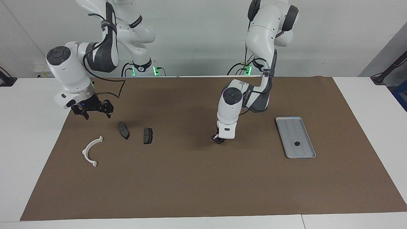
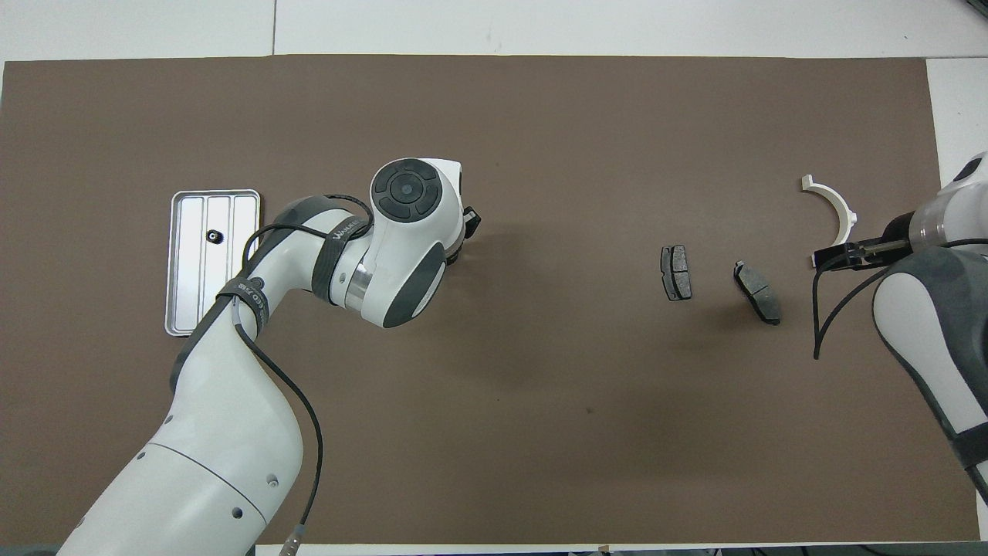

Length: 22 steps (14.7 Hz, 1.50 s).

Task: Place bearing gear from tray to pile

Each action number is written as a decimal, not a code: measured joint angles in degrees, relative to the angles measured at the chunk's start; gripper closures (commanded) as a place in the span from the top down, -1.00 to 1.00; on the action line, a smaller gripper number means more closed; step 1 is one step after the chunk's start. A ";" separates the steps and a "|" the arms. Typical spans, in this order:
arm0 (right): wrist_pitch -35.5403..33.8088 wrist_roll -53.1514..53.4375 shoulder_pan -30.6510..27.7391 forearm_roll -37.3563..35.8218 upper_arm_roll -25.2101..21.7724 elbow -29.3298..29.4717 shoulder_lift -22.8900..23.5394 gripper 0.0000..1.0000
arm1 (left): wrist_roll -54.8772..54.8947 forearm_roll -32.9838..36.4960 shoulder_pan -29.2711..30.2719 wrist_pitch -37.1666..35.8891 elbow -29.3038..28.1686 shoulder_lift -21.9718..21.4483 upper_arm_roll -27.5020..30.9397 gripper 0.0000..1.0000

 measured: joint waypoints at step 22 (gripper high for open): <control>-10.17 33.87 25.66 0.27 1.03 31.26 23.15 0.89 | 44.86 1.41 25.58 -12.56 -4.71 -12.26 2.74 0.61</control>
